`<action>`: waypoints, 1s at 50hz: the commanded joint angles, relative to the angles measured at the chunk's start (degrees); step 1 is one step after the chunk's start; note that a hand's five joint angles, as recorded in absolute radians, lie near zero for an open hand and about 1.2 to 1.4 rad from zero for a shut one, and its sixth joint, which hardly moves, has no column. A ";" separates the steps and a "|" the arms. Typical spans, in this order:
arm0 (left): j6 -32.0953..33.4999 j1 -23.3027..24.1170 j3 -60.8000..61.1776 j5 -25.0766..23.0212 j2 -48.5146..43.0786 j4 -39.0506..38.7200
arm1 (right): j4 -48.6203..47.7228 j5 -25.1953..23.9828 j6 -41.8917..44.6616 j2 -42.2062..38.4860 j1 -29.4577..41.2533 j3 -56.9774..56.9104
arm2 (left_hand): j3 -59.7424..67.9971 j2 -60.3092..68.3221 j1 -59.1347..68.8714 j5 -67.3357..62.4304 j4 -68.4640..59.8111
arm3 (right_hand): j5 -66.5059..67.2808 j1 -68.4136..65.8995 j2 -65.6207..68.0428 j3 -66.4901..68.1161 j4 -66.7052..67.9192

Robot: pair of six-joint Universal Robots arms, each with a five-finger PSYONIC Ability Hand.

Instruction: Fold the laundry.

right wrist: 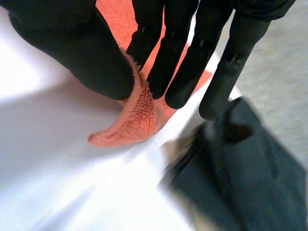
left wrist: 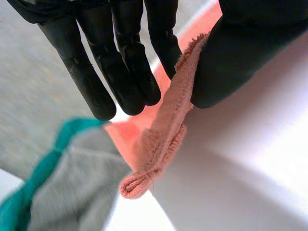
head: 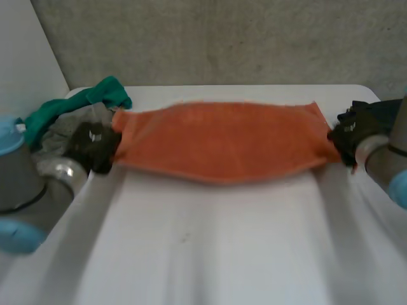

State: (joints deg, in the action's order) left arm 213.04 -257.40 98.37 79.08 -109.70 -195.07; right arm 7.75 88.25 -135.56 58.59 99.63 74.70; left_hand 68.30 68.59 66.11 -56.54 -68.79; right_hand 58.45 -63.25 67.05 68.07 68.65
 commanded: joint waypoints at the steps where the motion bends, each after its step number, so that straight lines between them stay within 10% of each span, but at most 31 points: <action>1: 14.33 -1.69 18.25 0.29 21.53 20.85 | 12.89 -1.32 14.69 19.27 -2.94 21.00 | 11.69 11.41 13.89 -13.46 -11.21 | 11.55 -16.75 12.95 11.93 11.35; 7: 17.23 -5.03 21.08 -0.42 28.31 30.09 | 16.24 -3.17 24.89 24.82 -7.69 29.63 | 11.69 11.41 13.89 -13.46 -11.21 | 11.55 -16.75 12.95 11.93 11.35; 13: 17.15 -4.78 15.29 -1.73 20.60 22.91 | 10.54 -5.54 21.66 23.69 -7.96 26.83 | 11.69 11.41 13.89 -13.46 -11.21 | 11.55 -16.75 12.95 11.93 11.35; 27: 11.61 1.20 -12.73 6.33 -9.89 7.77 | -17.31 -5.81 10.84 -1.16 -2.87 4.70 | 11.69 11.41 13.89 -13.46 -11.21 | 11.55 -16.75 12.95 11.93 11.35; 41: 11.00 4.63 -30.51 12.42 -23.80 7.95 | -19.09 -4.32 10.84 -24.03 2.23 -21.68 | 11.69 11.41 13.89 -13.46 -11.21 | -0.05 -5.15 1.35 0.34 -0.25; 42: 10.73 4.89 -31.30 12.15 -24.07 7.95 | -18.74 -2.75 10.75 -26.05 2.76 -24.31 | 7.55 7.27 9.75 -9.32 -7.06 | -58.45 53.25 -57.05 -58.07 -58.65; 43: 10.21 5.42 -32.00 12.07 -24.50 7.60 | -18.57 -1.51 10.67 -26.59 3.02 -25.20 | -41.28 -41.56 -39.08 39.52 41.77 | -58.45 53.25 -57.05 -58.07 -58.65; 44: 9.77 5.59 -32.27 11.98 -24.68 7.42 | -18.56 0.15 10.40 -26.85 3.37 -26.17 | -58.30 -58.59 -56.11 56.54 58.79 | -58.45 53.25 -57.05 -58.07 -58.65; 50: 4.33 7.18 -33.07 12.15 -22.41 7.42 | -18.21 6.67 4.45 -21.43 3.82 -23.21 | -58.30 -58.59 -56.11 56.54 58.79 | -58.45 53.25 -57.05 -58.07 -58.65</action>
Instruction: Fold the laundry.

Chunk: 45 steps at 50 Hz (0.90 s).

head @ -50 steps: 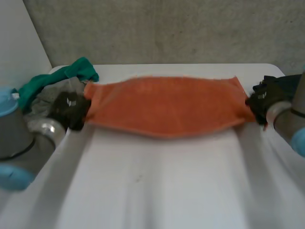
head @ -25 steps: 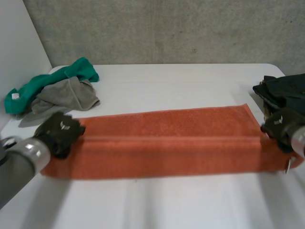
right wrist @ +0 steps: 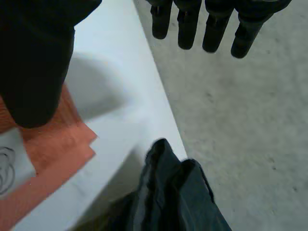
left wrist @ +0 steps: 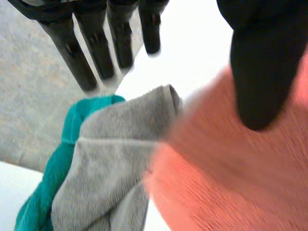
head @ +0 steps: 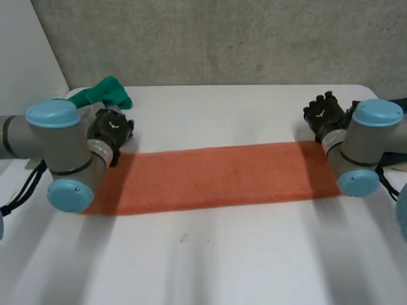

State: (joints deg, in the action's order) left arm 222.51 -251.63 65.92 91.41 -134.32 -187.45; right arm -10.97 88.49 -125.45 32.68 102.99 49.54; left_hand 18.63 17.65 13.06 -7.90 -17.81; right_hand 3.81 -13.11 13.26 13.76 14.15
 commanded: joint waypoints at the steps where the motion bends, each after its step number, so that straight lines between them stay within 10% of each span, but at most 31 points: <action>1: -6.02 1.50 -0.27 -0.09 3.44 -0.11 | 0.69 6.09 -7.25 6.15 0.45 3.36 | -8.63 -7.65 -3.06 7.90 7.81 | -3.81 3.11 -3.26 -3.76 -4.15; 8: -12.62 1.15 9.64 -0.79 15.55 -0.28 | 7.53 -6.55 -17.10 27.51 -1.12 19.18 | -8.63 -7.65 -3.06 7.90 7.81 | -3.81 3.11 -3.26 -3.76 -4.15; 17: -15.87 0.88 23.72 -8.35 25.51 -3.44 | 23.71 -19.49 -20.09 32.45 -12.55 34.38 | -8.63 -7.65 -3.06 7.90 7.81 | 14.91 -15.62 15.47 14.97 14.58; 32: -17.46 1.67 29.88 -11.43 26.48 -9.42 | 6.58 -19.93 -19.48 26.12 -18.27 41.87 | -8.63 -7.65 -3.06 7.90 7.81 | 23.35 -24.06 23.91 23.41 23.01; 37: -17.55 1.67 29.97 -11.43 26.39 -9.51 | 5.00 -18.71 -19.22 23.40 -18.27 40.12 | -8.63 -7.65 -3.06 7.90 7.81 | 66.12 -66.83 66.68 66.18 65.79; 45: -17.55 1.50 30.32 -11.43 27.45 -9.51 | 1.92 -10.88 -17.73 30.31 -22.82 42.57 | -8.63 -7.65 -3.06 7.90 7.81 | 66.19 -66.89 66.74 66.24 65.85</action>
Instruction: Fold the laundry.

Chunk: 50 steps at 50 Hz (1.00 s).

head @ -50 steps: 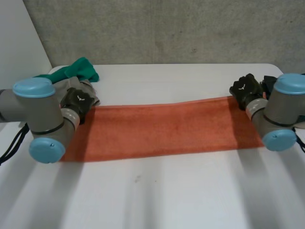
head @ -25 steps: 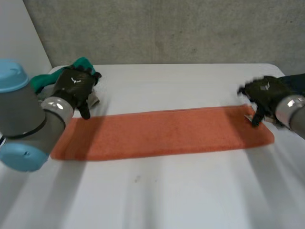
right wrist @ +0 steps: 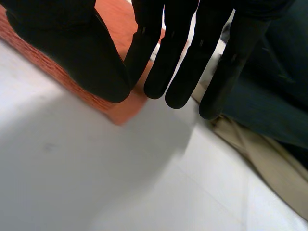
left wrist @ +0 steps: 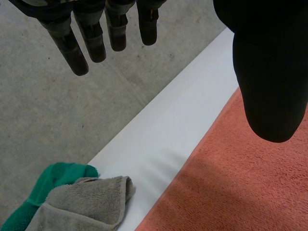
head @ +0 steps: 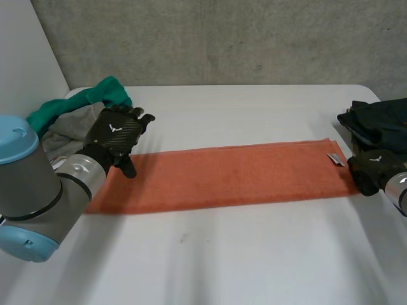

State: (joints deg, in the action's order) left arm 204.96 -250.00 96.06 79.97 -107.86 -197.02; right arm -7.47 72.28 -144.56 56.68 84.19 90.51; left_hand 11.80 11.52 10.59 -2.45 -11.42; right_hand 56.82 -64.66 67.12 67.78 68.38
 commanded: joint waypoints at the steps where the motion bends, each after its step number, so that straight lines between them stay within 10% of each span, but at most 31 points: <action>1: 0.00 -0.14 0.19 0.01 1.25 0.05 | -1.41 5.24 1.91 7.12 -5.17 1.69 | -1.80 -1.52 -0.59 2.45 1.42 | 13.18 -15.34 12.88 12.22 11.62; 7: 0.00 -0.23 0.36 -0.08 2.66 0.14 | 0.00 2.44 7.62 9.15 -11.15 0.73 | -1.80 -1.52 -0.59 2.45 1.42 | 13.18 -15.34 12.88 12.22 11.62; 10: 0.00 -0.23 0.89 -0.08 3.36 0.05 | 1.84 -3.18 8.24 9.07 -10.11 1.78 | -1.80 -1.52 -0.59 2.45 1.42 | -56.02 53.86 -56.32 -56.98 -57.58; 14: -0.34 -0.14 1.15 -0.08 3.45 0.05 | 2.47 -12.58 5.88 8.89 -6.33 3.53 | -1.80 -1.52 -0.59 2.45 1.42 | -53.38 51.21 -53.68 -54.34 -54.94; 21: -2.28 -0.14 1.77 -0.26 3.36 0.05 | 2.46 -15.06 1.21 6.88 -5.80 3.80 | -1.80 -1.52 -0.59 2.45 1.42 | -37.59 35.43 -37.90 -38.56 -39.15; 37: -2.37 -0.05 1.94 -0.26 3.01 -1.09 | 2.02 -11.99 2.09 -1.65 -4.30 -1.29 | -1.80 -1.52 -0.59 2.45 1.42 | -25.29 23.13 -25.59 -26.25 -26.85; 41: -2.46 -0.05 2.56 -0.26 2.92 -1.88 | 1.59 -11.73 2.17 -2.80 -3.95 -2.35 | -1.80 -1.52 -0.59 2.45 1.42 | 13.03 -15.19 12.72 12.06 11.47; 50: -2.46 -0.14 2.73 -0.17 3.18 -3.02 | -2.02 -1.54 2.52 3.50 -4.91 1.50 | -1.80 -1.52 -0.59 2.45 1.42 | 13.18 -15.34 12.88 12.22 11.62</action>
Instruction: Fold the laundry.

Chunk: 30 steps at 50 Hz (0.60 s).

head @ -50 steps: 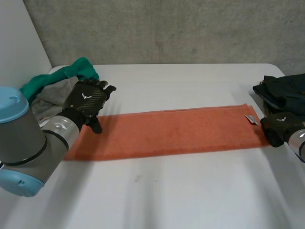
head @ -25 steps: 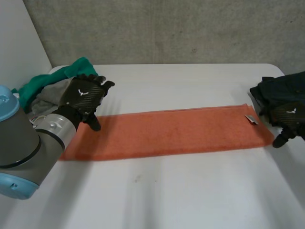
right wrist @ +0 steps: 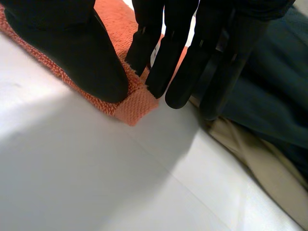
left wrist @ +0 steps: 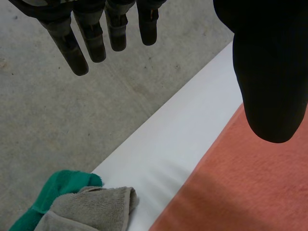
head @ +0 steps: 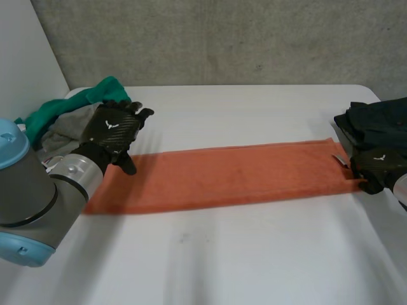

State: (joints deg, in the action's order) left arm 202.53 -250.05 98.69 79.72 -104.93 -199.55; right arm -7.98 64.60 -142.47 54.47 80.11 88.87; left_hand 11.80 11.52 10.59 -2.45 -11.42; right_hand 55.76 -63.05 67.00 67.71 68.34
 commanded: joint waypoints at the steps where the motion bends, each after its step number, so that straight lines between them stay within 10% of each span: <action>1: -0.03 -0.17 0.10 0.09 0.42 -0.48 | -1.34 6.16 0.79 7.12 -1.09 3.59 | -1.80 -1.52 -0.59 2.45 1.42 | 14.24 -16.95 13.00 12.29 11.66; 14: -0.12 -0.35 1.95 0.09 3.41 -0.40 | 9.91 10.63 16.00 14.43 -11.21 -1.24 | -1.80 -1.52 -0.59 2.45 1.42 | 14.24 -16.95 13.00 12.29 11.66; 30: -4.25 -0.61 2.65 0.18 8.33 -0.31 | -16.37 2.83 16.00 10.67 41.07 -3.44 | -1.80 -1.52 -0.59 2.45 1.42 | 14.24 -16.95 13.00 12.29 11.66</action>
State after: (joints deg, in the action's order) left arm 200.12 -250.54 100.81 79.89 -98.06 -199.91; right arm -16.95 73.53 -126.49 69.49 105.07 86.01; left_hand 11.80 11.52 10.59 -2.45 -11.42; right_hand 56.35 -63.05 67.00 67.92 68.61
